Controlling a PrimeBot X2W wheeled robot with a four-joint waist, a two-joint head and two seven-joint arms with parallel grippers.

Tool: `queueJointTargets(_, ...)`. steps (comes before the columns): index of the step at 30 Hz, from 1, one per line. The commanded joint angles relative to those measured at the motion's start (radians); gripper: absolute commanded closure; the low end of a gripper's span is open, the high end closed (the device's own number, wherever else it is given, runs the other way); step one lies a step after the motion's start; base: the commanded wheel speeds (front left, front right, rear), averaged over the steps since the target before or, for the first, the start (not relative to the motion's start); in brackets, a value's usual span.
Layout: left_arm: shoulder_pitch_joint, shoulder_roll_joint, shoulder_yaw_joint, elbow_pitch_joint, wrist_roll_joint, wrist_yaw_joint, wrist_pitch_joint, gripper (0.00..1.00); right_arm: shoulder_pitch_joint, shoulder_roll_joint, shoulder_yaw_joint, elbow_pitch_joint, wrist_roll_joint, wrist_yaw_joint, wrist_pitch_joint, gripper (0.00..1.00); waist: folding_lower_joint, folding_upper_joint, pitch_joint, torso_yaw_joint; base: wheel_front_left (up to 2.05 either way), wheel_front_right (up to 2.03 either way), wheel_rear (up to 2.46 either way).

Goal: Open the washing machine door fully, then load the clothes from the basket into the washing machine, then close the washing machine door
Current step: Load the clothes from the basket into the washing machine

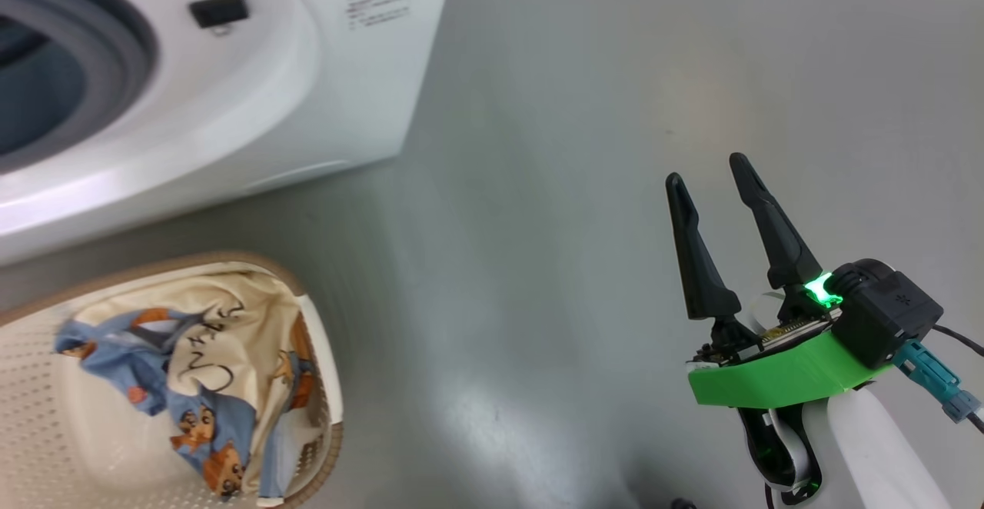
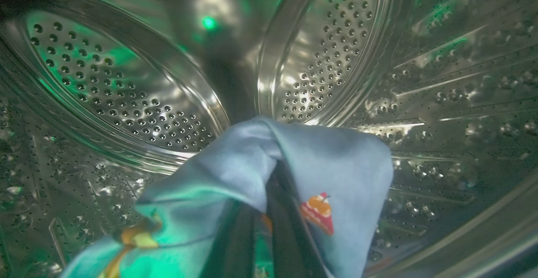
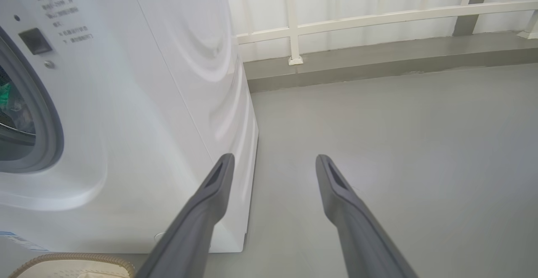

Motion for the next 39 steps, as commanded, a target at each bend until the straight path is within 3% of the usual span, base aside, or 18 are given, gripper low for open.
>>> queueJointTargets(1, -0.032, 0.063, 0.015, -0.001, 0.011, -0.002, -0.008, 1.00, 0.022, -0.001, 0.016, -0.030, 0.009, 0.008, -0.008, 0.00, -0.0001, -0.0001, 0.056, -0.047, 0.00, 0.00, 0.00)
queueJointTargets(3, -0.057, 0.070, 0.000, 0.018, 0.014, -0.002, -0.010, 1.00, 0.025, -0.001, 0.016, -0.035, 0.010, 0.008, -0.008, 0.00, -0.0001, -0.0001, 0.060, -0.051, 0.00, 0.00, 0.00)
queueJointTargets(4, -0.068, 0.072, -0.009, 0.032, 0.011, -0.002, -0.008, 0.75, 0.026, -0.001, 0.016, -0.036, 0.010, 0.008, -0.008, 0.00, -0.0001, -0.0001, 0.061, -0.052, 0.00, 0.00, 0.00)
queueJointTargets(5, -0.076, 0.072, -0.024, 0.050, 0.005, -0.002, 0.014, 0.00, 0.026, -0.001, 0.017, -0.037, 0.011, 0.008, -0.008, 0.00, -0.0001, -0.0001, 0.061, -0.054, 0.00, 0.00, 0.00)
queueJointTargets(8, -0.111, 0.080, -0.065, 0.098, -0.008, -0.002, 0.096, 0.00, 0.024, -0.001, 0.018, -0.038, 0.010, 0.008, -0.008, 0.00, -0.0001, -0.0001, 0.061, -0.053, 0.00, 0.00, 0.00)
queueJointTargets(14, -0.156, 0.084, -0.150, 0.129, -0.086, -0.002, 0.380, 0.00, 0.019, -0.001, 0.017, -0.028, 0.006, 0.008, -0.008, 0.00, -0.0001, -0.0001, 0.050, -0.042, 0.00, 0.00, 0.00)
queueJointTargets(17, -0.157, 0.091, -0.166, 0.110, -0.109, -0.002, 0.397, 0.00, 0.015, -0.001, 0.019, -0.024, 0.007, 0.008, -0.008, 0.00, -0.0001, -0.0001, 0.044, -0.037, 0.00, 0.00, 0.00)
queueJointTargets(21, -0.120, 0.093, -0.191, 0.086, -0.134, -0.002, 0.318, 0.00, 0.011, -0.001, 0.019, -0.010, 0.008, 0.008, -0.008, 0.00, -0.0001, -0.0001, 0.019, -0.026, 0.00, 0.00, 0.00)
queueJointTargets(29, 0.017, 0.035, -0.227, 0.083, -0.166, -0.002, 0.058, 0.00, -0.001, -0.001, 0.022, 0.026, 0.000, 0.008, -0.008, 0.00, -0.0001, -0.0001, -0.063, 0.002, 0.00, 0.00, 0.00)
queueJointTargets(39, 0.188, -0.050, -0.225, 0.086, -0.201, -0.002, -0.011, 0.00, 0.005, -0.001, 0.020, 0.099, -0.015, 0.008, -0.008, 0.00, -0.0001, -0.0001, -0.229, 0.046, 0.00, 0.00, 0.00)
